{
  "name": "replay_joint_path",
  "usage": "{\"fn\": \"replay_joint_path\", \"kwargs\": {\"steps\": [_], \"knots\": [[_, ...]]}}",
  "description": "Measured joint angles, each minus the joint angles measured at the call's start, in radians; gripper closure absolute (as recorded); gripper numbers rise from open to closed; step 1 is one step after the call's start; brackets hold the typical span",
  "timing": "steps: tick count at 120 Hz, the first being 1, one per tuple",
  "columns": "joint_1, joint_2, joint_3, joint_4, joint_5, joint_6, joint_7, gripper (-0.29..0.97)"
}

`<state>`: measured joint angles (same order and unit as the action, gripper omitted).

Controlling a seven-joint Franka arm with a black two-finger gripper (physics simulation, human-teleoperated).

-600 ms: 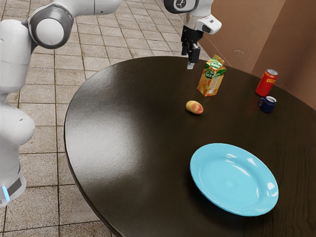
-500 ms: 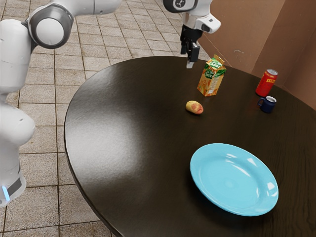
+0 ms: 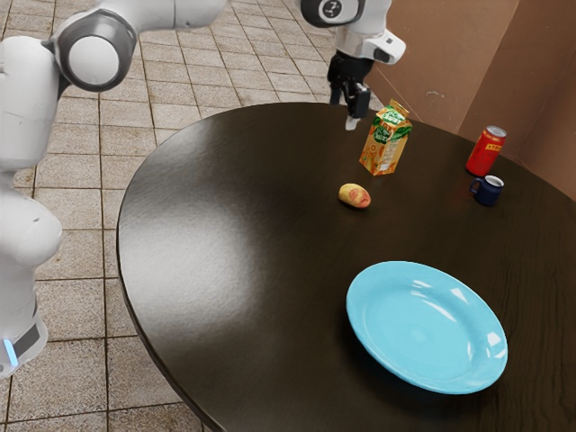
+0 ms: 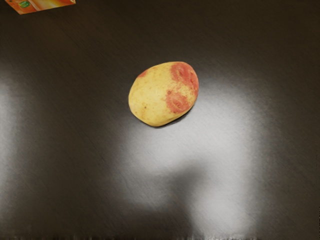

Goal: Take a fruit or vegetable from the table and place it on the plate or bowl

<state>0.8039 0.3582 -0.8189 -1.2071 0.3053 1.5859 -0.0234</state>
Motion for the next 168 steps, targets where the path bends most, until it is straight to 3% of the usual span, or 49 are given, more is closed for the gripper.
{"fn": "replay_joint_path", "kwargs": {"steps": [18, 29, 39, 51, 65, 78, 122, 157, 168], "knots": [[-0.021, 0.001, 0.008, 0.008, -0.051, 0.011, 0.047, 0.00], [-0.062, 0.042, 0.017, 0.028, -0.029, 0.047, 0.097, 0.00], [-0.156, 0.062, 0.090, 0.052, -0.022, 0.072, 0.156, 0.00], [-0.189, 0.050, 0.139, 0.041, -0.048, 0.063, 0.235, 0.00], [-0.262, 0.034, 0.251, -0.017, -0.113, 0.037, 0.337, 0.00], [-0.317, 0.056, 0.280, -0.053, -0.156, 0.041, 0.438, 0.00], [-0.311, 0.079, 0.325, -0.086, -0.181, 0.054, 0.712, 0.00], [-0.310, 0.254, 0.315, 0.095, -0.158, 0.091, 0.868, 0.00], [-0.264, 0.276, 0.280, 0.109, -0.139, 0.098, 0.905, 0.00]]}}
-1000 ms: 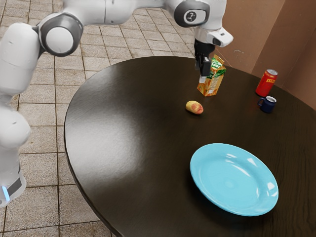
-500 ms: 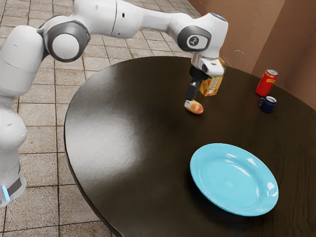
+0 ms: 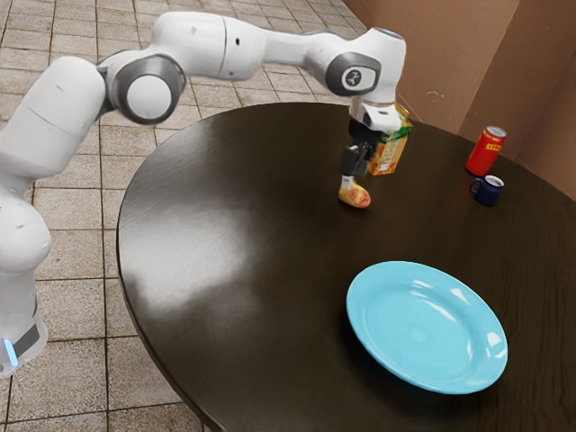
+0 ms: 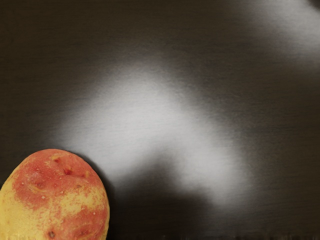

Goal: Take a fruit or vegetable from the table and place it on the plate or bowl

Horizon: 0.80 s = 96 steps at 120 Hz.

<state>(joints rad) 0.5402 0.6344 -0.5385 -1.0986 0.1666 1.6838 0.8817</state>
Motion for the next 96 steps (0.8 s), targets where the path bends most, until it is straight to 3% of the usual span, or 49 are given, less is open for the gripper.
{"fn": "replay_joint_path", "kwargs": {"steps": [57, 96], "knots": [[0.002, 0.118, -0.024, 0.175, 0.055, 0.011, 0.123, 0.00], [-0.011, 0.144, -0.021, 0.187, 0.063, 0.016, 0.165, 0.00]]}}
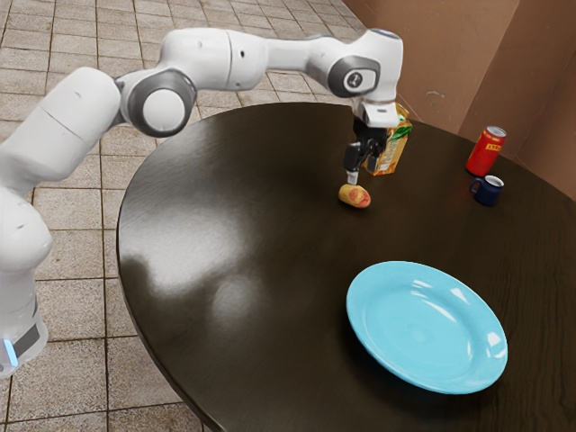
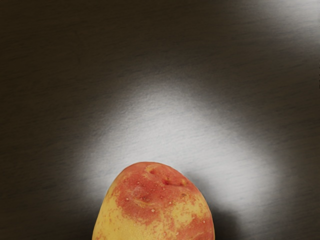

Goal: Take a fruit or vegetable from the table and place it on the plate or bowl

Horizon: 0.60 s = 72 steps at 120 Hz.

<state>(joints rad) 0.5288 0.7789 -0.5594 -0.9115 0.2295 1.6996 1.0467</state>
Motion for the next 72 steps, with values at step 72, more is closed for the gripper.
{"fn": "replay_joint_path", "kwargs": {"steps": [72], "knots": [[-0.016, 0.045, 0.019, 0.000, 0.000, 0.018, 0.034, 0.00]]}}
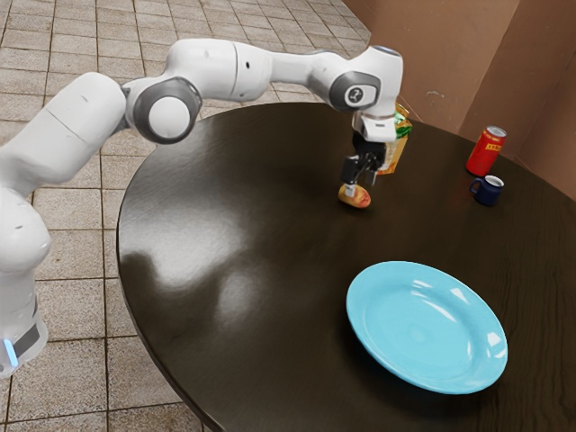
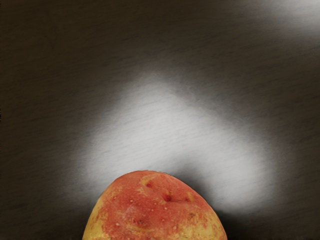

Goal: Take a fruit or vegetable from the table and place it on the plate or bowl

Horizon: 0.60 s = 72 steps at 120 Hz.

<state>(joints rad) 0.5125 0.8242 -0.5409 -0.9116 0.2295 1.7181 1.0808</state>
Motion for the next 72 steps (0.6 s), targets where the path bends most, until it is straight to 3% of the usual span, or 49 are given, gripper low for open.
{"fn": "replay_joint_path", "kwargs": {"steps": [19, 72], "knots": [[0.004, -0.002, -0.009, 0.005, -0.010, 0.011, -0.001, 0.00], [0.035, 0.000, -0.007, 0.007, -0.118, 0.036, -0.035, 0.00]]}}
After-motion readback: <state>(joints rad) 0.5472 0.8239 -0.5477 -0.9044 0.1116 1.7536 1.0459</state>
